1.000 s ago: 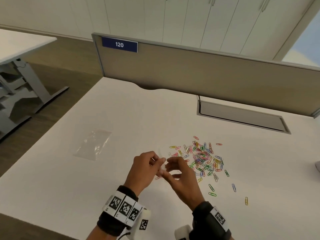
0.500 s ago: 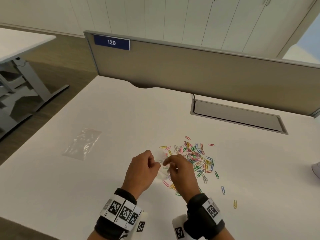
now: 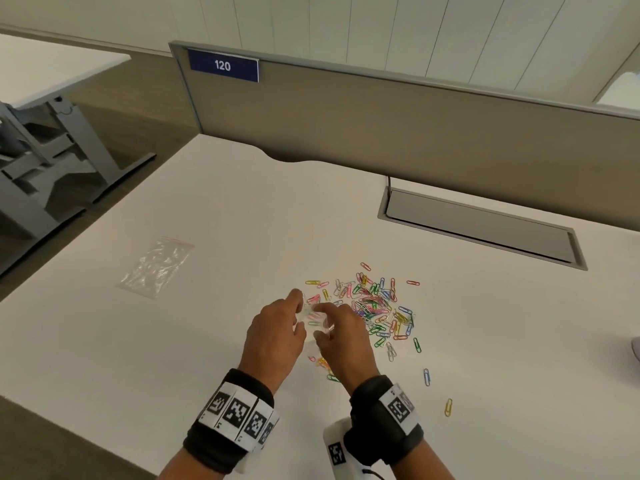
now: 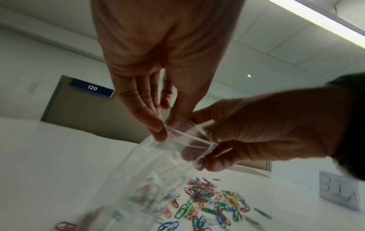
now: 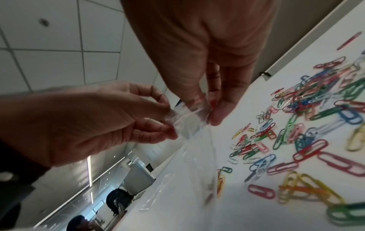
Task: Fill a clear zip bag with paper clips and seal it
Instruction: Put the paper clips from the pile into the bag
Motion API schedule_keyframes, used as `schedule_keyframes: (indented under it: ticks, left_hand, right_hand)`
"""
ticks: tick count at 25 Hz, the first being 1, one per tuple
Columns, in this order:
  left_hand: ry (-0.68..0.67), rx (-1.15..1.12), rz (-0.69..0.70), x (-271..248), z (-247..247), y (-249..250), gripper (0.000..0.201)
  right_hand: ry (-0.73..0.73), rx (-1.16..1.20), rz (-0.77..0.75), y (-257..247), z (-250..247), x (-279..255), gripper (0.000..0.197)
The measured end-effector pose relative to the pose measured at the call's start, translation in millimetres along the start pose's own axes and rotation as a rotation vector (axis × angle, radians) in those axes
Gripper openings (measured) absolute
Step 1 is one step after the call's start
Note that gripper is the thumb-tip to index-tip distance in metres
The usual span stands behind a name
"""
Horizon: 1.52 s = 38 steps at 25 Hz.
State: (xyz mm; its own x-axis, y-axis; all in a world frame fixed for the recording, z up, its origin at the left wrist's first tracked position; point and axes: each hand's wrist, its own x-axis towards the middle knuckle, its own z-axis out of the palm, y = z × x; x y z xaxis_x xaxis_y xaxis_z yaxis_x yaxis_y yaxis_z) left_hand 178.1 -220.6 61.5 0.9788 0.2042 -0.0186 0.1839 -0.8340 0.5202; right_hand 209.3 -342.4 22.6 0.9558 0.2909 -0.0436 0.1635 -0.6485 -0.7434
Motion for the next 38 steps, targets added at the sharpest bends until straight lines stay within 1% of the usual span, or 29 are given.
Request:
schedule_keyframes:
  ticks: [2, 4, 5, 6, 7, 8, 9, 10, 11, 12, 13, 14, 16, 20, 22, 25, 27, 28, 30, 31, 32, 34, 35, 36, 38]
  left_hand:
    - [-0.025, 0.074, 0.020, -2, 7, 2, 0.018]
    - [-0.034, 0.046, -0.013, -2, 14, 3, 0.016]
    - [-0.031, 0.012, -0.038, -1, 17, 3, 0.014]
    - [-0.029, -0.022, -0.062, 0, 19, 3, 0.011]
    - [-0.027, -0.053, -0.082, 0, 21, 3, 0.009]
    - [-0.024, -0.082, -0.098, 1, 23, 4, 0.008]
    - [-0.023, -0.107, -0.111, 2, 26, 4, 0.008]
    - [-0.024, -0.128, -0.123, 3, 29, 5, 0.008]
    - [-0.023, -0.143, -0.129, 4, 31, 6, 0.007]
    - [-0.025, -0.157, -0.134, 6, 33, 7, 0.007]
    - [-0.028, -0.170, -0.138, 7, 35, 8, 0.007]
    - [-0.033, -0.180, -0.141, 8, 36, 8, 0.008]
    - [-0.037, -0.195, -0.146, 10, 38, 9, 0.009]
    - [-0.049, -0.215, -0.140, 16, 40, 8, 0.008]
    - [-0.054, -0.233, -0.142, 18, 40, 8, 0.007]
    - [-0.063, -0.273, -0.156, 21, 41, 7, 0.006]
    - [-0.069, -0.296, -0.171, 21, 41, 6, 0.006]
    - [-0.070, -0.304, -0.179, 21, 42, 5, 0.006]
    - [-0.071, -0.313, -0.187, 21, 41, 4, 0.005]
    - [-0.072, -0.319, -0.189, 22, 41, 4, 0.005]
    - [-0.072, -0.326, -0.190, 22, 41, 3, 0.004]
    - [-0.072, -0.337, -0.187, 23, 39, 5, 0.003]
    - [-0.068, -0.341, -0.183, 23, 37, 5, 0.003]
    - [-0.062, -0.345, -0.176, 24, 36, 7, 0.003]
    - [-0.046, -0.355, -0.162, 23, 33, 9, 0.003]
  right_hand:
    - [-0.024, -0.012, -0.012, 7, -1, -1, 0.029]
    - [-0.024, 0.151, -0.033, 12, -10, -1, 0.010]
    - [-0.002, 0.244, -0.021, 18, -16, 2, 0.009]
    - [0.056, 0.302, 0.003, 27, -23, 6, 0.015]
    - [0.127, 0.277, 0.024, 39, -29, 13, 0.019]
    - [0.173, 0.177, 0.032, 53, -34, 22, 0.021]
    - [0.160, 0.024, 0.036, 68, -38, 30, 0.024]
    - [0.088, -0.144, 0.036, 80, -42, 37, 0.033]
    - [-0.013, -0.276, 0.033, 90, -44, 43, 0.045]
    - [-0.116, -0.355, 0.037, 98, -46, 47, 0.055]
    - [-0.191, -0.398, 0.047, 104, -47, 50, 0.061]
    - [-0.229, -0.423, 0.046, 107, -47, 53, 0.062]
    - [-0.225, -0.476, 0.013, 111, -47, 57, 0.051]
    - [-0.140, -0.478, -0.048, 117, -39, 62, 0.028]
    - [-0.109, -0.520, -0.082, 118, -33, 60, 0.017]
    - [-0.092, -0.548, -0.078, 115, -33, 58, 0.017]
    - [-0.043, -0.457, -0.028, 111, -41, 57, 0.018]
    - [-0.001, -0.354, 0.017, 108, -46, 56, 0.017]
    - [0.090, -0.060, 0.130, 100, -55, 51, 0.013]
    - [0.110, 0.118, 0.182, 94, -59, 45, 0.011]
    - [0.101, 0.322, 0.217, 84, -63, 39, 0.013]
    - [0.016, 0.718, 0.257, 62, -64, 25, 0.018]
    - [-0.031, 0.831, 0.263, 51, -62, 21, 0.019]
    - [-0.064, 0.869, 0.260, 43, -59, 17, 0.019]
    - [-0.093, 0.798, 0.239, 33, -50, 14, 0.015]
